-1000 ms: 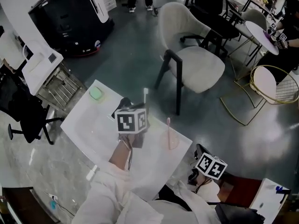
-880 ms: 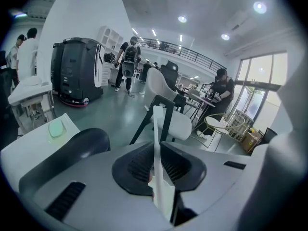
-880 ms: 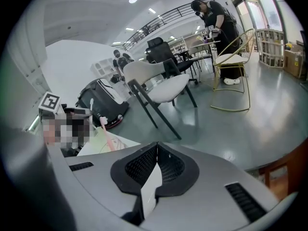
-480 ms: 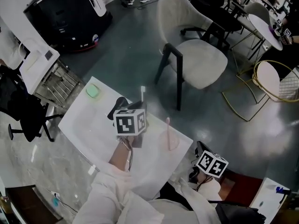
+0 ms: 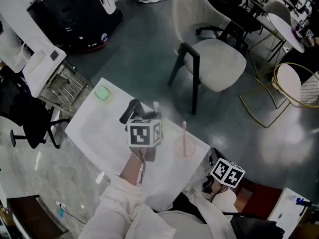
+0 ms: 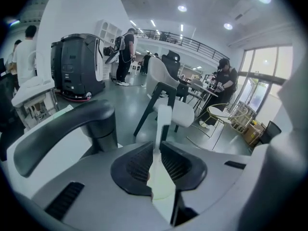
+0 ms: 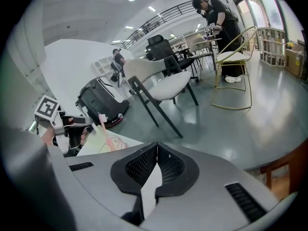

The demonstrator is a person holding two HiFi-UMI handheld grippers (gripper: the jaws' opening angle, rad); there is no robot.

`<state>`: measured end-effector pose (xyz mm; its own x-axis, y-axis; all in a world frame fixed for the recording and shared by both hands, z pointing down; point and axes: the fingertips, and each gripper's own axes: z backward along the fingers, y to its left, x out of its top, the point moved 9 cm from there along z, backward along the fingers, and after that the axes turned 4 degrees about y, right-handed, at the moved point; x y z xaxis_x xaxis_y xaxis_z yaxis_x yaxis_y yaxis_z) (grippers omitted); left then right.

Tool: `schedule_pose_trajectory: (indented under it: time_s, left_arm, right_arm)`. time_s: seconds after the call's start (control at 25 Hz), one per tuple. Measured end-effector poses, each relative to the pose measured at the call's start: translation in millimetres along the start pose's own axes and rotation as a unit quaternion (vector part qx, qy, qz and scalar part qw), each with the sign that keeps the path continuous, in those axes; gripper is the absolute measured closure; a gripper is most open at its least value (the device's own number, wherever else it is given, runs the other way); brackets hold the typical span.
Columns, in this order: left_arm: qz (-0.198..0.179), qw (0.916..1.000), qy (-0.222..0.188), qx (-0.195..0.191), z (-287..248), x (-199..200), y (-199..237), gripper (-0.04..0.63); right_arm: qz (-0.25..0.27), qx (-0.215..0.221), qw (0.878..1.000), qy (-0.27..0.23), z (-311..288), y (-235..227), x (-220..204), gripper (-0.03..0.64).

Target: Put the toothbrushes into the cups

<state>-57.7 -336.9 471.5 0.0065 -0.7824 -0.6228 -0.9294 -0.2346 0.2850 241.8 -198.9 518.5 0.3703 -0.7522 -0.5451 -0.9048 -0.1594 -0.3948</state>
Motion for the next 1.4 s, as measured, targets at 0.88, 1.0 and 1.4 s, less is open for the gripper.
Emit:
schedule_pose_trajectory:
  time_s: [0.88,1.0,1.4]
  left_arm:
    - [-0.018,0.9993,-0.008,-0.033,49,-26,-14,0.486]
    - [-0.021,0.9992,-0.013,-0.032,61,-32,-15,0.507]
    - [-0.048,0.998,-0.016,-0.037,106,-70,-21,0.567]
  right_arm:
    - [0.007,0.003,1.0,-0.025,39,20,-23,0.592]
    - [0.01,0.006,0.999,-0.031,46,25,-26,0.592]
    - [0.031,0.027,0.998,-0.05,72,53,-41,0.592]
